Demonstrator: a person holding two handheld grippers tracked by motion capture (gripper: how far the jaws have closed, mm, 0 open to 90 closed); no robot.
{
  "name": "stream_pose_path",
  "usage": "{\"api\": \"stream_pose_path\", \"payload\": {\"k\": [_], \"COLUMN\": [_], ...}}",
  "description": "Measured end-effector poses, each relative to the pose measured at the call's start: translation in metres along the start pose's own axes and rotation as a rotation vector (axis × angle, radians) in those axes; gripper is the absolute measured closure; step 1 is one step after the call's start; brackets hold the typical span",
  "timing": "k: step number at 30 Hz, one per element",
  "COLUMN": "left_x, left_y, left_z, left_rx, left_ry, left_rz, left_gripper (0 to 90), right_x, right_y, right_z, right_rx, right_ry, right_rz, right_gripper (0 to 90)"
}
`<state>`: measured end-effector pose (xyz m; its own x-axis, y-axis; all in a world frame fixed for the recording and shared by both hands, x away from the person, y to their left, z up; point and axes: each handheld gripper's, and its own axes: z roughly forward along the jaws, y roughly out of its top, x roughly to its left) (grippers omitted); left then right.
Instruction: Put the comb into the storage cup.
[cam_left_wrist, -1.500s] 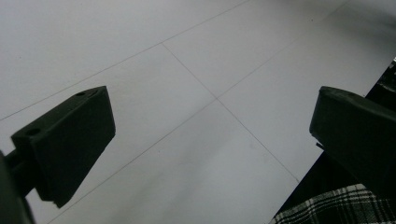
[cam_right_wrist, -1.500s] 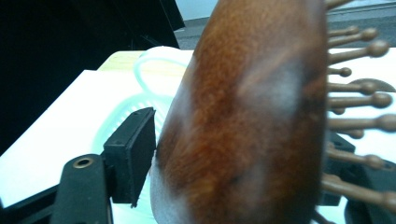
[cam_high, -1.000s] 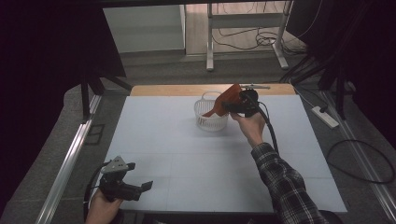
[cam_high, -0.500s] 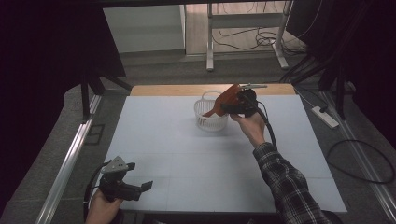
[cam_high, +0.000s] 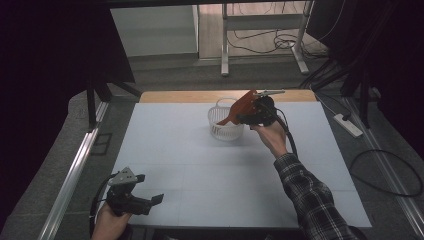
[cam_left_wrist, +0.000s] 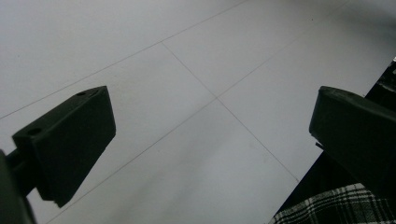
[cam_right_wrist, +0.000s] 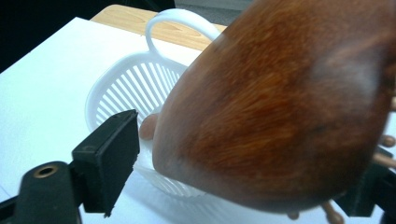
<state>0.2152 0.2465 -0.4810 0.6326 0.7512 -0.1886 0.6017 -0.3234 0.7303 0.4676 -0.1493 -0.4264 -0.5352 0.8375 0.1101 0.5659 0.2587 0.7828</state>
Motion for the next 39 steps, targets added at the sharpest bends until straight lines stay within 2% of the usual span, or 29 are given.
{"api": "stream_pose_path", "payload": {"k": [8,10,17,25,39], "left_x": [0.000,0.000,0.000,0.000,0.001], "left_y": [0.000,0.000,0.000,-0.001,-0.001], "left_z": [0.000,0.000,0.000,-0.003,-0.002], "left_rx": [0.001,0.000,-0.003,-0.010,-0.005], "left_ry": [0.000,0.000,0.007,0.034,0.023], "left_rz": [0.000,-0.001,-0.005,-0.001,-0.003], "left_gripper": [0.3,0.3,0.0,0.0,0.0], "right_x": [0.000,0.000,0.002,0.003,0.005], "right_y": [0.000,-0.001,-0.004,-0.010,-0.021], "right_z": [-0.003,-0.004,-0.008,-0.013,-0.021], "right_rx": [0.024,0.041,0.046,0.032,0.037], "right_ry": [0.014,0.003,0.013,0.023,0.039], "right_rz": [-0.028,-0.057,-0.091,-0.122,-0.147], "right_gripper": [7.0,3.6,0.0,0.0,0.0]}}
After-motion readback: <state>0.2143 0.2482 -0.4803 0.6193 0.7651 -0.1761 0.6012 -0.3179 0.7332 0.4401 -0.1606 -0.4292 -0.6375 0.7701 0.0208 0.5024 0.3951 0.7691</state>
